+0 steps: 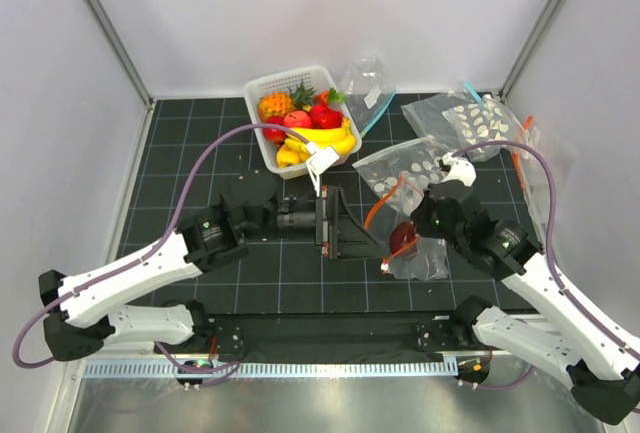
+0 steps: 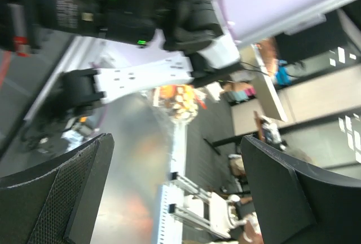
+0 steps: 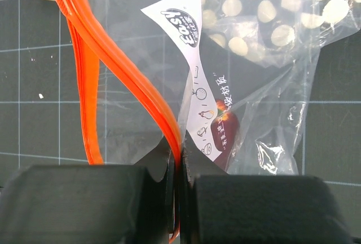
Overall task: Place the food in the zip-top bag and seal the zipper
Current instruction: Place the fake fruit in the zipper food storage bag, then pick up the fake fruit from the bin.
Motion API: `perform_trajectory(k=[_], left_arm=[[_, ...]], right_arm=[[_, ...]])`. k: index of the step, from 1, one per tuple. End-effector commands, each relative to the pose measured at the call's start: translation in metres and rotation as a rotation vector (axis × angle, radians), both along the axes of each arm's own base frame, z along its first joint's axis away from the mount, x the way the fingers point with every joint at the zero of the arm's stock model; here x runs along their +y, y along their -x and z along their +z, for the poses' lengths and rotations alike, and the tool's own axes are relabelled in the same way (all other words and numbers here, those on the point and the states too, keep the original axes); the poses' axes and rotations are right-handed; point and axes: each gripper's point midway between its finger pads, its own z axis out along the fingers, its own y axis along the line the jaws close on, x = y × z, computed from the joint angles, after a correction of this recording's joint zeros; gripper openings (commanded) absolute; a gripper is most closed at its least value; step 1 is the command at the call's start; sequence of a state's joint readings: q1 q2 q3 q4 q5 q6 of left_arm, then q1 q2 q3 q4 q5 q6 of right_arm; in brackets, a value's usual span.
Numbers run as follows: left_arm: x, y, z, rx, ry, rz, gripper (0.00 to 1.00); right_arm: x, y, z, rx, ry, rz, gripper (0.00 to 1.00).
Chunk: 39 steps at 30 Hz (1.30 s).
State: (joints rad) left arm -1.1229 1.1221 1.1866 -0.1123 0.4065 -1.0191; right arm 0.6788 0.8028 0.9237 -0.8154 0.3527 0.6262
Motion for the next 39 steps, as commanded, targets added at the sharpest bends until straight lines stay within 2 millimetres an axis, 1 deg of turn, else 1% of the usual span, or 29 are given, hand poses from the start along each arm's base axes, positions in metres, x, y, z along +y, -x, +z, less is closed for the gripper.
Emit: perform_trajectory(k=[1,2,4,5,6,7,8,9,11,13,14,15,16,18,19,21,23,25,26,28,30,31,32,33,34,36,37,38,39], left_arm=[[0.020,0.032,0.057,-0.046,0.191,-0.129,1.00],[0.023,0.035,0.061,-0.070,0.205,-0.137,1.00],[0.027,0.030,0.063,-0.126,0.206,-0.094,1.00],[0.026,0.011,0.045,-0.097,0.112,0.012,1.00],[0.028,0.008,0.049,-0.139,0.101,0.033,1.00],[0.025,0.003,0.047,-0.166,0.083,0.040,1.00],[0.026,-0.003,0.029,-0.156,-0.015,0.069,1.00],[0.027,-0.016,0.034,-0.165,-0.042,0.138,1.00],[0.022,-0.018,0.012,-0.173,-0.137,0.118,1.00],[0.021,-0.022,0.001,-0.207,-0.199,0.109,1.00],[0.020,-0.026,-0.018,-0.195,-0.279,0.114,1.00],[0.020,-0.031,-0.022,-0.206,-0.302,0.133,1.00],[0.022,-0.044,-0.030,-0.222,-0.341,0.197,1.00],[0.023,-0.059,-0.040,-0.283,-0.388,0.249,1.00],[0.027,-0.075,-0.043,-0.316,-0.416,0.327,1.00],[0.034,-0.093,-0.055,-0.366,-0.489,0.403,1.00],[0.048,-0.117,-0.062,-0.406,-0.561,0.521,1.00],[0.056,-0.130,-0.071,-0.461,-0.625,0.559,1.00],[0.069,-0.145,-0.074,-0.483,-0.678,0.638,1.00],[0.085,-0.167,-0.081,-0.516,-0.763,0.714,1.00],[0.097,-0.185,-0.083,-0.549,-0.824,0.754,1.00],[0.107,-0.201,-0.092,-0.534,-0.877,0.772,1.00],[0.109,-0.209,-0.096,-0.532,-0.896,0.759,1.00],[0.104,-0.213,-0.097,-0.526,-0.885,0.715,1.00],[0.114,-0.225,-0.100,-0.531,-0.922,0.708,1.00],[0.108,-0.243,-0.107,-0.550,-0.958,0.668,1.00],[0.106,-0.255,-0.122,-0.568,-1.011,0.628,1.00],[0.105,-0.265,-0.114,-0.591,-1.012,0.632,1.00],[0.104,-0.275,-0.119,-0.600,-1.036,0.617,1.00]], right_arm=[[-0.007,-0.005,0.032,-0.081,-0.010,-0.025,0.01],[-0.009,-0.003,0.034,-0.084,-0.009,-0.027,0.01],[-0.012,-0.002,0.039,-0.095,-0.004,-0.034,0.01],[-0.013,-0.001,0.038,-0.092,-0.003,-0.033,0.01],[-0.013,0.000,0.039,-0.094,-0.008,-0.031,0.01],[-0.012,0.001,0.039,-0.094,-0.015,-0.028,0.01],[-0.010,0.002,0.039,-0.091,-0.028,-0.017,0.01],[-0.009,0.003,0.037,-0.089,-0.031,-0.011,0.01],[-0.009,0.004,0.034,-0.086,-0.034,-0.006,0.01],[-0.010,0.005,0.027,-0.066,-0.010,-0.011,0.01],[-0.012,0.005,0.023,-0.055,0.001,-0.013,0.01],[-0.010,0.006,0.022,-0.046,0.000,-0.005,0.01],[-0.009,0.007,0.020,-0.039,0.000,0.003,0.01],[-0.005,0.010,0.017,-0.020,-0.007,0.025,0.01],[-0.005,0.011,0.016,-0.016,-0.006,0.028,0.01],[-0.005,0.012,0.011,-0.007,-0.006,0.029,0.01],[-0.005,0.014,0.009,-0.005,-0.010,0.030,0.01],[-0.005,0.016,0.008,0.003,-0.011,0.035,0.01],[-0.006,0.017,0.007,0.004,-0.014,0.036,0.01],[-0.007,0.020,0.008,0.005,-0.016,0.041,0.01],[-0.006,0.022,0.009,0.007,-0.018,0.054,0.01],[-0.007,0.023,0.010,0.004,-0.016,0.057,0.01],[-0.007,0.024,0.011,0.005,-0.015,0.061,0.01],[-0.008,0.024,0.012,0.002,-0.006,0.064,0.01],[-0.008,0.023,0.012,0.005,0.002,0.068,0.01],[-0.007,0.024,0.014,0.010,0.006,0.078,0.01],[-0.006,0.023,0.014,0.013,0.011,0.084,0.01],[-0.006,0.023,0.016,0.012,0.010,0.086,0.01],[-0.004,0.023,0.019,0.009,0.002,0.096,0.01]])
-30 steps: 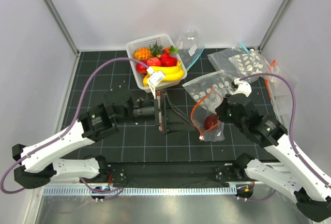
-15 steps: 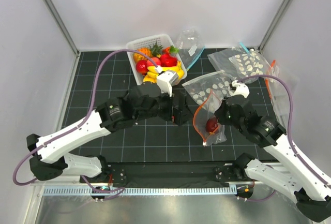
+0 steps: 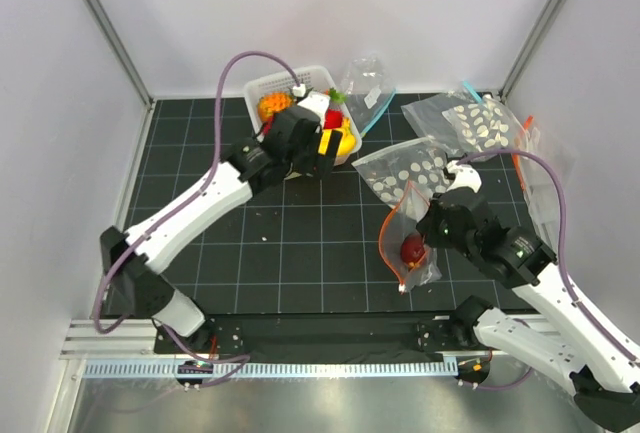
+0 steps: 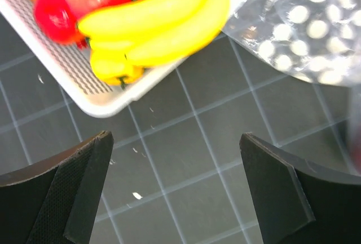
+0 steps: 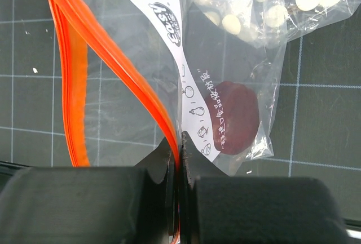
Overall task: Place the food in the zip-top bag and seal the zipper
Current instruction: Pick up the fake fruit from the bin.
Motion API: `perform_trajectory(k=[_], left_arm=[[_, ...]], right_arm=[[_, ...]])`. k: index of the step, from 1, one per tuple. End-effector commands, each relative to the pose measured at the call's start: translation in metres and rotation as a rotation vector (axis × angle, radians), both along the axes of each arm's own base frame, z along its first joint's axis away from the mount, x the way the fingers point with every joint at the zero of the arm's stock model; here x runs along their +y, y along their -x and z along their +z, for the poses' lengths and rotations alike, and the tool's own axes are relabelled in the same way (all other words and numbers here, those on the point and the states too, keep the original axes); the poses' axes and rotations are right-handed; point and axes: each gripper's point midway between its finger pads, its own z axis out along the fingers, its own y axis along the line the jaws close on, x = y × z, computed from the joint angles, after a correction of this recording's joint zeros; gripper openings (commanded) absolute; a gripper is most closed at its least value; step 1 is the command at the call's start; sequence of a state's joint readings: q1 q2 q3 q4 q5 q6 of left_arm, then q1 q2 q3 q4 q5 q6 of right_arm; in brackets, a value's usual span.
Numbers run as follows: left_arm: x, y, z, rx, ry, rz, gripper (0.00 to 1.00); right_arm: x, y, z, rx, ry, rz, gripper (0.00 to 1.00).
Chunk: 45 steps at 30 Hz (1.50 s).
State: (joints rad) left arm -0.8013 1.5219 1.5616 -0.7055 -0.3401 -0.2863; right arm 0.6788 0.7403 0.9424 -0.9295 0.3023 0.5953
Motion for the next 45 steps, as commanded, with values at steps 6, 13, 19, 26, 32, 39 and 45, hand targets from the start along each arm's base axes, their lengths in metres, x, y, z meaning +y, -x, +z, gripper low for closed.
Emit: perform_trajectory(k=[6,13,19,26,32,39,45], left_arm=[[-0.007,-0.081,-0.019,-0.041,-0.334,-0.179,1.00],[-0.012,-0.127,-0.040,-0.020,-0.457,-0.250,1.00],[-0.031,-0.136,-0.060,0.021,-0.422,-0.348,1.00],[-0.041,-0.133,-0.074,0.103,-0.325,-0.419,1.00],[-0.045,-0.121,-0.094,0.205,-0.271,-0.467,1.00],[-0.051,-0.109,-0.098,0.278,-0.184,-0.467,1.00],[-0.052,-0.115,-0.095,0.240,-0.172,-0.445,0.95]], right_arm=[[0.011,-0.001,0.022,-0.031,-0.025,0.072,0.01],[0.014,-0.001,0.028,-0.027,-0.021,0.095,0.01],[0.014,0.000,0.027,-0.020,-0.015,0.097,0.01],[0.018,-0.003,0.024,-0.011,-0.010,0.105,0.01],[0.021,-0.005,0.025,-0.012,-0.013,0.109,0.01],[0.021,-0.005,0.024,-0.011,-0.015,0.107,0.01],[0.020,-0.004,0.025,-0.016,-0.020,0.104,0.01]])
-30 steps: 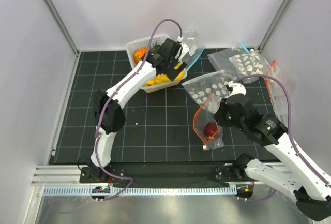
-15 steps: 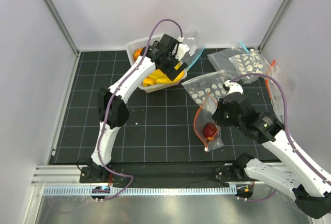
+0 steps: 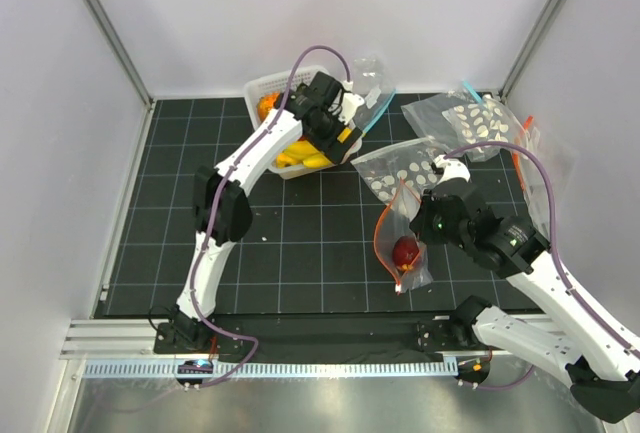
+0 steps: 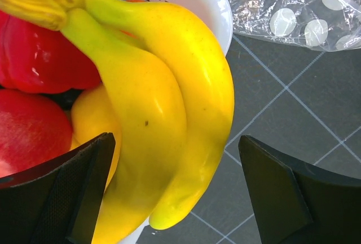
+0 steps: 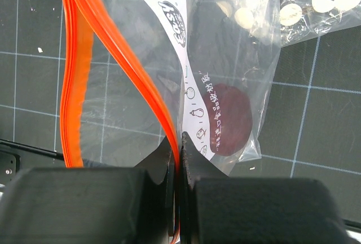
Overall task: Place the food in the zip-top bag and seal the zipper
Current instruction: Pick up the fake fruit from the bin, then place the fake fruit in the zipper food storage bag.
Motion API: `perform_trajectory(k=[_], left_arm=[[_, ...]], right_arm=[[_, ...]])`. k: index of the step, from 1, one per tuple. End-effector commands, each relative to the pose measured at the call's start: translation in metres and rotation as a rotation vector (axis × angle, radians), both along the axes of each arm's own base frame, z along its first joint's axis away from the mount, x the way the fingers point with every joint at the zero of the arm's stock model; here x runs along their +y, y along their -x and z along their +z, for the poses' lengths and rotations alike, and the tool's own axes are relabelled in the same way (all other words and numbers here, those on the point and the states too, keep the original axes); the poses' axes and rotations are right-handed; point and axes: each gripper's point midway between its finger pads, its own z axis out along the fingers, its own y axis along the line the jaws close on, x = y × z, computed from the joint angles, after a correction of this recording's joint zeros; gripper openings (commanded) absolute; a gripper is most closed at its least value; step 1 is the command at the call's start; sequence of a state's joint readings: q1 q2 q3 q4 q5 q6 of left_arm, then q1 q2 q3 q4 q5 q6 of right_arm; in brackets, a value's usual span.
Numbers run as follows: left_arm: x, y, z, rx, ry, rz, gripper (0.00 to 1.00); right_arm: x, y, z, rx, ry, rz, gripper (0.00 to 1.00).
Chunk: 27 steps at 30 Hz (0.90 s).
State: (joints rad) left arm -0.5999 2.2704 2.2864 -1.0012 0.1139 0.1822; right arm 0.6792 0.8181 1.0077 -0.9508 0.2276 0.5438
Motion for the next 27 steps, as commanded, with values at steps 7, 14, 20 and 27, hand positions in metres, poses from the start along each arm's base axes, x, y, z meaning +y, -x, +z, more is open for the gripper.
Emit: perform_trajectory(k=[7,14,20,27], left_arm=[[-0.007,-0.006,0.063,-0.131,0.149,0.041,0.63],[-0.006,0.004,0.109,-0.199,0.235,0.048,0.55],[-0.008,0.040,0.156,-0.200,0.402,0.027,0.52],[-0.013,0.103,0.196,-0.123,0.776,0.061,0.51]], right_arm=[[0.004,-0.005,0.020,-0.060,-0.037,0.008,0.01],[0.002,-0.006,0.023,-0.070,-0.032,-0.001,0.01],[0.005,-0.011,0.021,-0.069,-0.028,-0.005,0.01],[0.015,-0.021,0.027,-0.091,-0.063,-0.007,0.01]])
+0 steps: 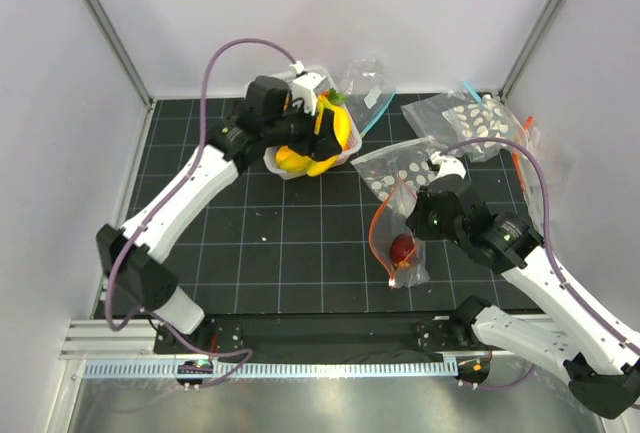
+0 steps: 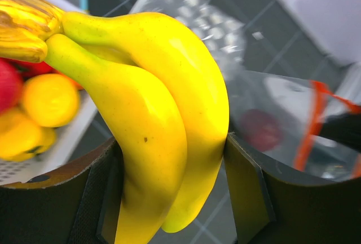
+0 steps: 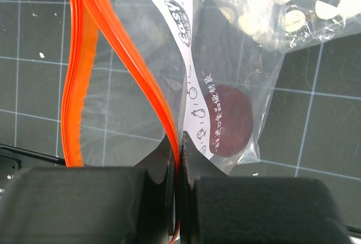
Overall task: Place the food in the zip-top bag and seal the zipper
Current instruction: Place the fake fruit in the zipper food storage bag.
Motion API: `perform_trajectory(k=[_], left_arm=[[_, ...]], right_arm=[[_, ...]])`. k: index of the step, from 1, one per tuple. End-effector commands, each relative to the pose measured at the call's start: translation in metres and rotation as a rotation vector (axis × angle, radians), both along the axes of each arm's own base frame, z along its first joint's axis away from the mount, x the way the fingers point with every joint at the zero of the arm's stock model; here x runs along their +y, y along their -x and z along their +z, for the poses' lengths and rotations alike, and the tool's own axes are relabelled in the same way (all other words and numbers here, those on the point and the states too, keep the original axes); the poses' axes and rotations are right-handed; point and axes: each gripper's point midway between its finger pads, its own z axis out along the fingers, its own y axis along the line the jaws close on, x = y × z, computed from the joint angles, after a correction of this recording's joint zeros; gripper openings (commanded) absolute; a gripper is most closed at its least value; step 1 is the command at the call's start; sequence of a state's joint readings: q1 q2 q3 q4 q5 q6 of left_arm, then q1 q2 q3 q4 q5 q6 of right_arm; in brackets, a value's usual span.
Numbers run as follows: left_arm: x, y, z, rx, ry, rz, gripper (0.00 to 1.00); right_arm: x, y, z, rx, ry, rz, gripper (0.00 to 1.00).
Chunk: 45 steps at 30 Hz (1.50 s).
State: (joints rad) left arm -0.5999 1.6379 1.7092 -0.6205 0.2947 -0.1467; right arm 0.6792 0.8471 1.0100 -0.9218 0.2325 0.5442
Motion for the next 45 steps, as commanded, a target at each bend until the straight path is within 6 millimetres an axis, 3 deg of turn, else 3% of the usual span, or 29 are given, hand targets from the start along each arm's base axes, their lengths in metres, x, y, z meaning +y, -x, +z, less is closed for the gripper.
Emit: perform_trajectory(k=[1,4,5,14,22,31,39,45], left_arm=[[-0.022,0.033,0.077,-0.057,0.364,-0.084,0.50],[-0.027,0.065,0.078,-0.028,0.399,-0.156,0.50],[-0.027,0.078,0.086,-0.044,0.412,-0.181,0.51],[-0.038,0.179,0.079,0.060,0.434,-0.444,0.52],[-0.039,0.240,0.064,0.178,0.428,-0.656,0.51],[-0.051,0.254,0.020,0.331,0.359,-0.747,0.50],[-0.069,0.228,-0.018,0.421,0.244,-0.661,0.48],[-0.070,0.197,-0.028,0.467,0.200,-0.508,0.43]], right_arm=[[0.012,-0.015,0.028,-0.090,-0.071,0.000,0.01],[0.017,-0.017,0.029,-0.087,-0.085,0.007,0.01],[0.018,-0.018,0.028,-0.084,-0.086,0.009,0.01],[0.026,-0.027,0.027,-0.099,-0.078,0.026,0.01],[0.029,-0.033,0.035,-0.146,-0.094,0.034,0.01],[0.038,-0.028,0.042,-0.186,-0.130,0.112,0.01],[0.044,-0.019,0.034,-0.161,-0.140,0.172,0.01],[0.038,-0.013,0.021,-0.114,-0.110,0.164,0.01]])
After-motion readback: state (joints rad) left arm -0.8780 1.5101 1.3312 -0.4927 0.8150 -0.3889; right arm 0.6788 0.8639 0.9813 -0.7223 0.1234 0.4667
